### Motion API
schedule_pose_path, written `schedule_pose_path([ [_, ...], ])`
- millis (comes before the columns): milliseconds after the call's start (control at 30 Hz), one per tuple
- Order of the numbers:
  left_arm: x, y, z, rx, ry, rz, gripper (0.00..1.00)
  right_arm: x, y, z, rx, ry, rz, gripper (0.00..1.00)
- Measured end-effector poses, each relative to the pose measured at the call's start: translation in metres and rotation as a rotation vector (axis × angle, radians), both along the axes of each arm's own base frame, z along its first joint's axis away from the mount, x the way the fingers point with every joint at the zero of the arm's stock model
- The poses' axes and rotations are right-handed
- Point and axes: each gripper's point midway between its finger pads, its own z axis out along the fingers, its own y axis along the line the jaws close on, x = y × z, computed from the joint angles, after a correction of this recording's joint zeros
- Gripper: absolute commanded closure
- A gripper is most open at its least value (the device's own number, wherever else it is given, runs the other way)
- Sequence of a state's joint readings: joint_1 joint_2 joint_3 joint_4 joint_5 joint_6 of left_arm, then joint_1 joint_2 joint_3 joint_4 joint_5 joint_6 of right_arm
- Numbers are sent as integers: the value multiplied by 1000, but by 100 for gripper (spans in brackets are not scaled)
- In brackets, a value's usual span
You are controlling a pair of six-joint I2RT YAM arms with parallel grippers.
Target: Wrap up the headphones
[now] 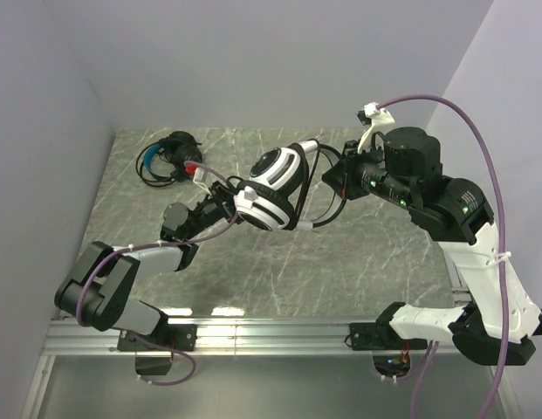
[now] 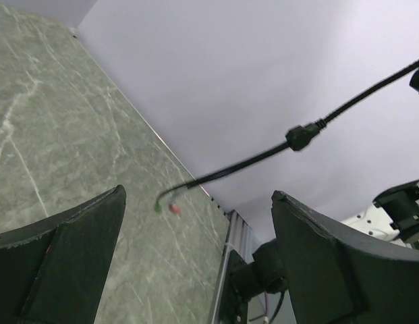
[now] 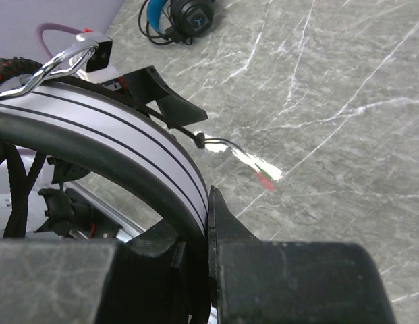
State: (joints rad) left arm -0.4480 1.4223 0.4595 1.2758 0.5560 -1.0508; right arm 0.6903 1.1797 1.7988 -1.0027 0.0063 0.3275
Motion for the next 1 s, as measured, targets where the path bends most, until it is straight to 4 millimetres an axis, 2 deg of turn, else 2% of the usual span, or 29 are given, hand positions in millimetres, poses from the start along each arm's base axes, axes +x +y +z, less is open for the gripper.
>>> schedule_pose_path([
  [167, -7, -4, 2, 11, -17, -46, 3, 0, 0, 0, 1, 1, 1, 100],
  [367, -10, -12, 29, 42, -201, -99, 5, 0, 0, 0, 4, 3, 5, 100],
  [467, -16, -16, 37, 59, -283, -126, 6, 0, 0, 0, 4, 4, 7, 100],
  [800, -61, -49, 42, 106, -519, -237, 13, 0, 1, 0, 7, 4, 9, 100],
  [900, -69, -53, 47, 102, -570, -237, 19, 0, 1, 1, 9, 1, 9, 100],
  [1000, -72, -53, 45, 103, -577, -232, 23, 1, 1, 1, 9, 1, 7, 100],
])
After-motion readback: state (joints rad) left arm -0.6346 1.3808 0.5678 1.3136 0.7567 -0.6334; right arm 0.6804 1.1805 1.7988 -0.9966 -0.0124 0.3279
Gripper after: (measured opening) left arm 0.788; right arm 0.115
